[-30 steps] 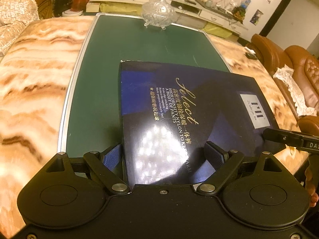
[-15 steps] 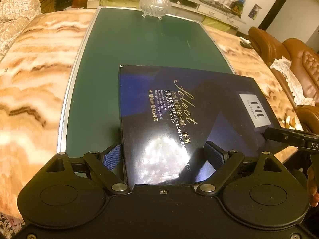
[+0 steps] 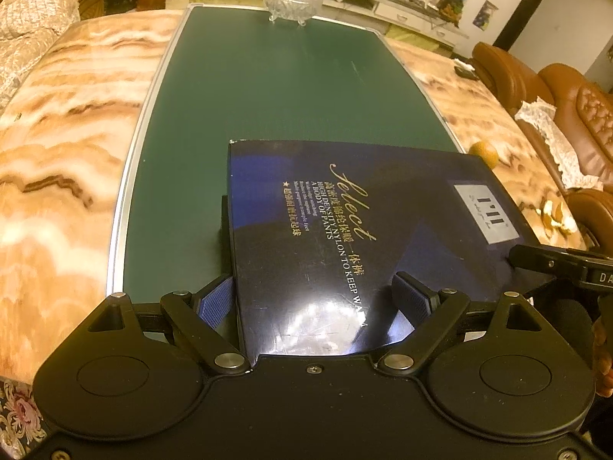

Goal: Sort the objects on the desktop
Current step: 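Lift the held box with both tools and carry it toward the black tray, then lower the box onto the black tray with both tools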

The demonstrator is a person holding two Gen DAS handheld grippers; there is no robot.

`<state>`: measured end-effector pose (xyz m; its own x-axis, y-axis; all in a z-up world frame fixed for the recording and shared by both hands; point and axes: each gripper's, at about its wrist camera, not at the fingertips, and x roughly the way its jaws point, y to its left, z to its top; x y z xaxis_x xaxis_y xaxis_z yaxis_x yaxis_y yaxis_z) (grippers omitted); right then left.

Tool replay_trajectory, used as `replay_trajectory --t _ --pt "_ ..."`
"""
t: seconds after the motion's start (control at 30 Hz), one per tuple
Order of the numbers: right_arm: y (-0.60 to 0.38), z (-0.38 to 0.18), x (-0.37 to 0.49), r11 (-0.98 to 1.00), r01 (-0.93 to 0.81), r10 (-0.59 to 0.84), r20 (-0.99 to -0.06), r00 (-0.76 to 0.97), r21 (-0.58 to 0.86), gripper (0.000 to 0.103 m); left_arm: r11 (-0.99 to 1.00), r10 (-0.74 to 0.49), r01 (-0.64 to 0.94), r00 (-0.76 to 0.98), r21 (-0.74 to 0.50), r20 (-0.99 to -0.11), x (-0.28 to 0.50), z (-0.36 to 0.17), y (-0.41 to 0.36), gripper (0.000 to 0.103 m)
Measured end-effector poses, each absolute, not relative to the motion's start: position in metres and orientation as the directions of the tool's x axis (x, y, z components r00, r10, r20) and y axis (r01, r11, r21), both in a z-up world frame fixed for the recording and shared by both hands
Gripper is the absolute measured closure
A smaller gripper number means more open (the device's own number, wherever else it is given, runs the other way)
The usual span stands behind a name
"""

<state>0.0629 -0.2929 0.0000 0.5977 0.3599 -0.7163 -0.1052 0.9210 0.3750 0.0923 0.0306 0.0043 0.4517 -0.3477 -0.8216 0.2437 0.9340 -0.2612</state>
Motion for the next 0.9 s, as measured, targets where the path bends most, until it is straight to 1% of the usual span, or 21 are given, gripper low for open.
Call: replay_trajectory --t 0.47,0.9 --pt "-0.293 -0.022 0.063 0.920 -0.085 0.359 -0.735 0.576 0.383 0.024 0.942 -0.316 0.252 0.445 -0.222 -0.838 0.088 -0.007 0.026 0.015" --pt "-0.292 -0.031 0.066 0.920 -0.075 0.357 -0.743 0.566 0.385 0.024 0.944 -0.313 0.236 0.421 -0.230 -0.851 0.087 -0.019 0.029 0.015"
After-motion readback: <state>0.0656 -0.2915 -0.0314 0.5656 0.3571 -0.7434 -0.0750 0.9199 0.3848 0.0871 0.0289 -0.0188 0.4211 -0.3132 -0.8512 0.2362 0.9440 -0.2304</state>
